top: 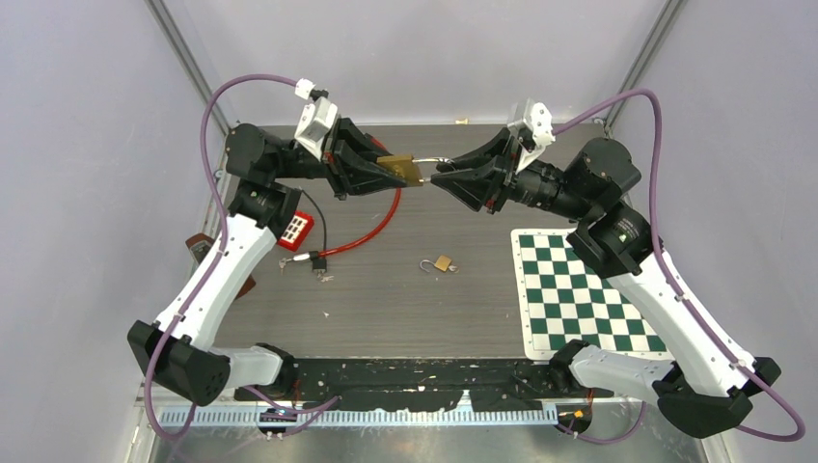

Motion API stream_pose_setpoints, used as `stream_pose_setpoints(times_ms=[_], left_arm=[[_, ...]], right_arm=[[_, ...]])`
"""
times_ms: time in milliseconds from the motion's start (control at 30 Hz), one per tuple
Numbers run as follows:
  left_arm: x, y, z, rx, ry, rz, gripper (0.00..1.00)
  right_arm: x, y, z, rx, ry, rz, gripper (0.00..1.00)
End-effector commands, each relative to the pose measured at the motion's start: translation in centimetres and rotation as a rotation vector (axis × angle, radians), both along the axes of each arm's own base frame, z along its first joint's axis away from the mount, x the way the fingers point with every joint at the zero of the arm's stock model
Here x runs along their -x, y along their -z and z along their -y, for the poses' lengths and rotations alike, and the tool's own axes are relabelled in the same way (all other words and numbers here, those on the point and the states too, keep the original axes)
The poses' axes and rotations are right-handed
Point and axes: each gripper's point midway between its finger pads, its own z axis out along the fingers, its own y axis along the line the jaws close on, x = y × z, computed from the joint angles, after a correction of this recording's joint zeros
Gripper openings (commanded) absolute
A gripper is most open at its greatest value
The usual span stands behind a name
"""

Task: Lock with the key
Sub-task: Lock the lock.

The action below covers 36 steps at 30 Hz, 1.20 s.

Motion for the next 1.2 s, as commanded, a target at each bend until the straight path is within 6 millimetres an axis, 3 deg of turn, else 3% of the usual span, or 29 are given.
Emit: stream_pose_setpoints(times_ms=[0,367,533,767,1167], left_arm=[[-0.2,-3.2,-0.5,0.091,-0.083,0.093,0.0],[1.2,-3.3,-1.4,0.064,-0.066,0.079,0.0],[1.7,-3.5,-1.7,0.06,-0.053,0.079,0.0],[2.6,-3.7,-1.9,0.059,-0.012,0.049,0.0],[2.9,-3.2,-2.0,0.05,-0.001,0.038,0.0]], right_arm=[[2.6,-2.2,-0.4,-0.017,-0.1,0.054,0.34],[2.2,-1.6,-0.7,-0.003,-0.124,-0.022,0.54],[1.9,-1.8,-0.4,-0.013,-0.126,-0.032,0.49],[2.2,-2.4,0.0,-0.041,-0.157,-0.033,0.54],[2.1,-2.9,0.0,-0.044,-0.17,-0.017,0.38]])
